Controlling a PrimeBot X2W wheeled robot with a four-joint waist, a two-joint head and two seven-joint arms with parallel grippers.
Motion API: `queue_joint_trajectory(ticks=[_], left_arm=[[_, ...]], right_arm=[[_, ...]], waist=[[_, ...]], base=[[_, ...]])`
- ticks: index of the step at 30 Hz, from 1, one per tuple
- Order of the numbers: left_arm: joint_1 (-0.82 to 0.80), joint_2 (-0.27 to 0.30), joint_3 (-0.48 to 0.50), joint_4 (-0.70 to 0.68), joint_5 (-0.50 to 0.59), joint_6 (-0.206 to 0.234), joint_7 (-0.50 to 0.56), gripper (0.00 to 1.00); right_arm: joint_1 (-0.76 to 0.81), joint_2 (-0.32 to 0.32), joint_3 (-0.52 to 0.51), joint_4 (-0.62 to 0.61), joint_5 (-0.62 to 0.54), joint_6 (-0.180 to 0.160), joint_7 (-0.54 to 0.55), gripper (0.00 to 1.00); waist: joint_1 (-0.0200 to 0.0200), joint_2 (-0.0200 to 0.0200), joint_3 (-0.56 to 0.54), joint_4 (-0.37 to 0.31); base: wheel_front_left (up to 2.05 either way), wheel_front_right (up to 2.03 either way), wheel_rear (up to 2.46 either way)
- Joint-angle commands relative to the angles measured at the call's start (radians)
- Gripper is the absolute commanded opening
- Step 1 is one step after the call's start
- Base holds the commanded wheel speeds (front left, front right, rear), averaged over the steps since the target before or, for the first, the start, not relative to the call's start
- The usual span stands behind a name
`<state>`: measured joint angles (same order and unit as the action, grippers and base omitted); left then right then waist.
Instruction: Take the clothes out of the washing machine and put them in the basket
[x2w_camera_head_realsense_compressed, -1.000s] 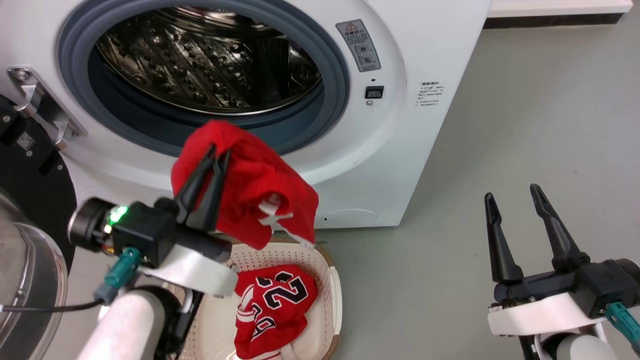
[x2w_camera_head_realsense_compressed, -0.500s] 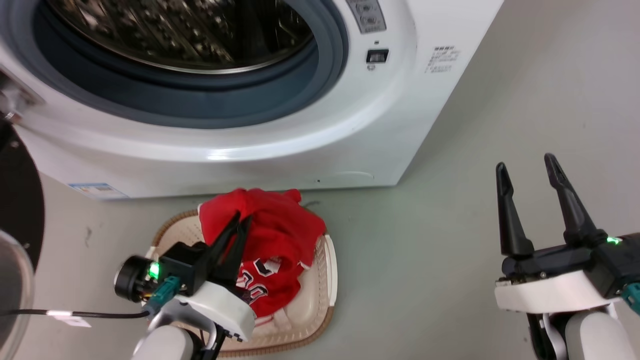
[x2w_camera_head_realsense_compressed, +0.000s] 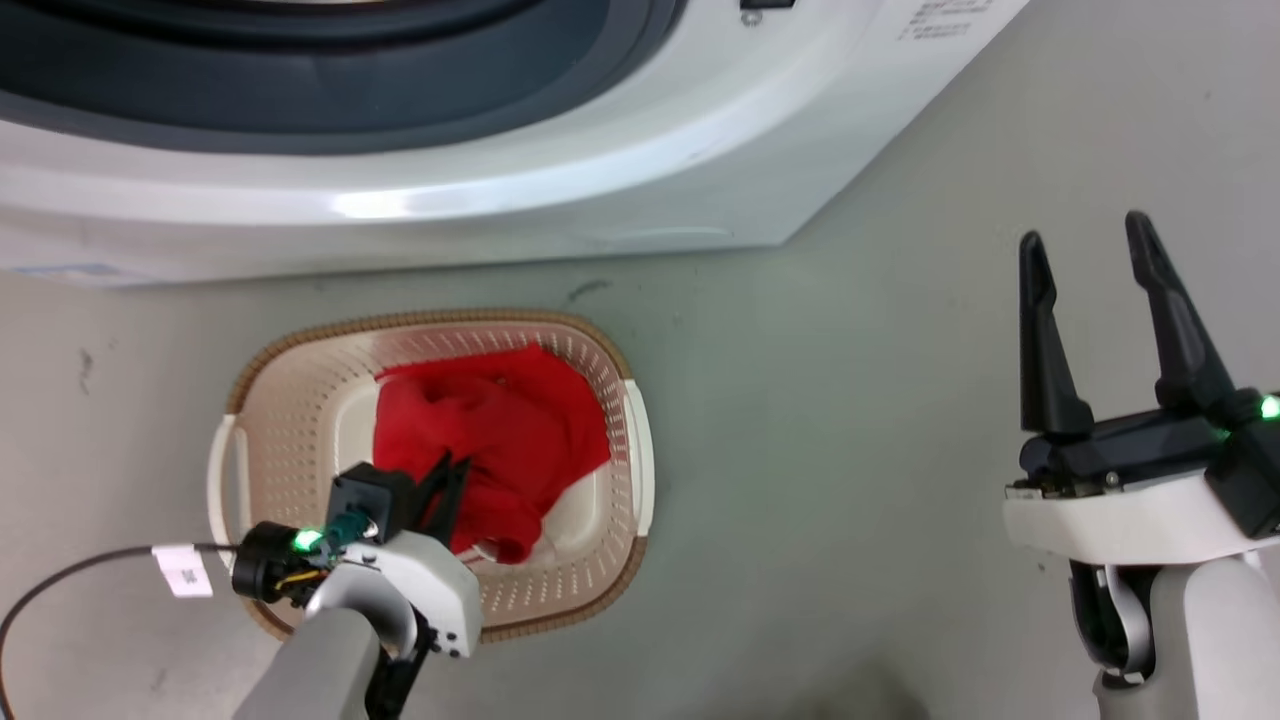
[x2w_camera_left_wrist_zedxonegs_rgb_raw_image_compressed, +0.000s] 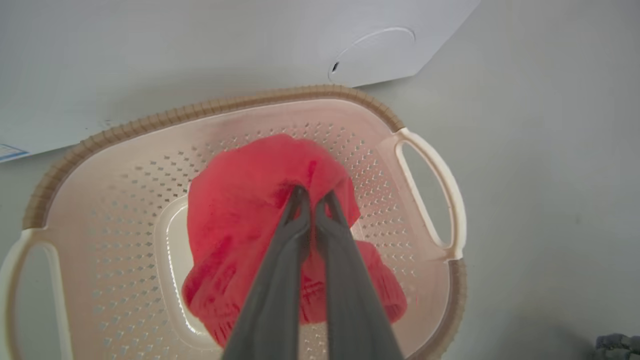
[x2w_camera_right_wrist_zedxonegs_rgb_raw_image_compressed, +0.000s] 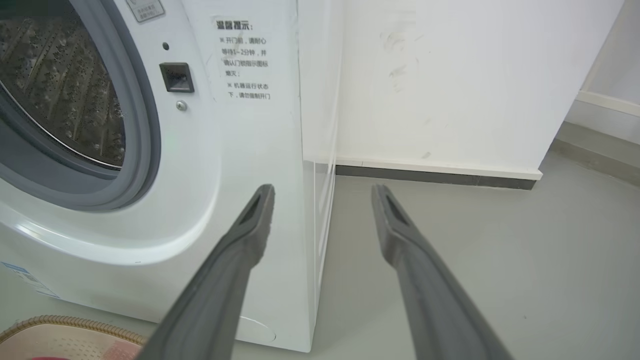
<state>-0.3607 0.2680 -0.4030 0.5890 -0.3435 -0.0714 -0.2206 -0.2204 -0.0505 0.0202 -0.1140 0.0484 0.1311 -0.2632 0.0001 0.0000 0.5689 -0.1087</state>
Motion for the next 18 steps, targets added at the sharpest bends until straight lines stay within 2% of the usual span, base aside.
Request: queue_joint_trajectory(ticks=[1, 11, 18], left_arm=[[-0.037, -0.004, 0.005, 0.053, -0.007, -0.008, -0.010, 0.00], [-0.242, -0.035, 0.000, 0.402, -0.022, -0.034, -0.030, 0.00], [-0.347, -0.057, -0.007, 0.586, -0.032, -0.040, -0.013, 0.00]], right_arm=[[-0.025, 0.001, 0.002, -0.007, 0.005, -0.001, -0.002, 1.00], [-0.093, 0.001, -0.008, -0.029, 0.020, -0.001, -0.002, 1.00], [-0.119, 0.001, -0.014, -0.036, 0.030, -0.001, -0.002, 1.00]], waist=[[-0.0001, 0.0000, 0.054, -0.015], [-0.0001, 0.0000, 0.194, -0.038], [-0.0001, 0.0000, 0.251, -0.041]], base=[[0.00, 0.00, 0.00], [0.00, 0.00, 0.00], [0.00, 0.00, 0.00]])
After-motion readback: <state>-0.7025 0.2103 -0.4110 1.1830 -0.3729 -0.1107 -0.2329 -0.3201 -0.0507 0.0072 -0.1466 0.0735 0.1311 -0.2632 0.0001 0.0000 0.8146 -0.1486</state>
